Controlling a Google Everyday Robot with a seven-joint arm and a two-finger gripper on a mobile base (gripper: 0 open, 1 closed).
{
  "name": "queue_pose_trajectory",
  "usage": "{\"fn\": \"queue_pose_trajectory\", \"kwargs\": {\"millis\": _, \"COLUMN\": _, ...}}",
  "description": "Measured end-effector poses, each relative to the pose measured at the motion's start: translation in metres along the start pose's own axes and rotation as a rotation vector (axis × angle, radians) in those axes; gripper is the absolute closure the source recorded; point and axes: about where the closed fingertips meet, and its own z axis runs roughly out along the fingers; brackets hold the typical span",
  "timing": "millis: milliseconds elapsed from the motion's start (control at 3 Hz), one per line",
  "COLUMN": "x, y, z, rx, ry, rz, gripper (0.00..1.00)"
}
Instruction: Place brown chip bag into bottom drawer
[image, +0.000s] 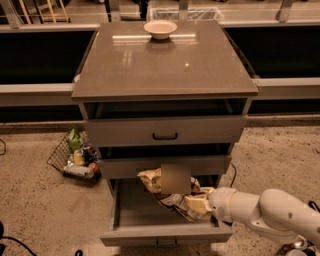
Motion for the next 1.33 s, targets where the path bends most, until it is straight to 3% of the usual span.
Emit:
{"fn": "queue_pose_trajectory", "kwargs": {"millis": 333, "x": 0.074, "y": -0.014, "z": 0.039, "rx": -0.017, "ry": 0.028, "rz": 0.183, "gripper": 1.00}}
{"fn": "queue_pose_trajectory", "kwargs": {"millis": 667, "x": 0.074, "y": -0.014, "z": 0.039, "rx": -0.017, "ry": 0.028, "rz": 0.183, "gripper": 1.00}}
{"fn": "queue_pose_trajectory", "kwargs": {"millis": 1000, "x": 0.138, "y": -0.070, "z": 0.078, "rx": 0.091, "ry": 0.162, "rz": 0.242, "gripper": 1.00}}
{"fn": "queue_pose_trajectory", "kwargs": {"millis": 1333, "x": 0.178, "y": -0.122, "z": 0.103, "rx": 0.128, "ry": 0.203, "rz": 0.311, "gripper": 1.00}}
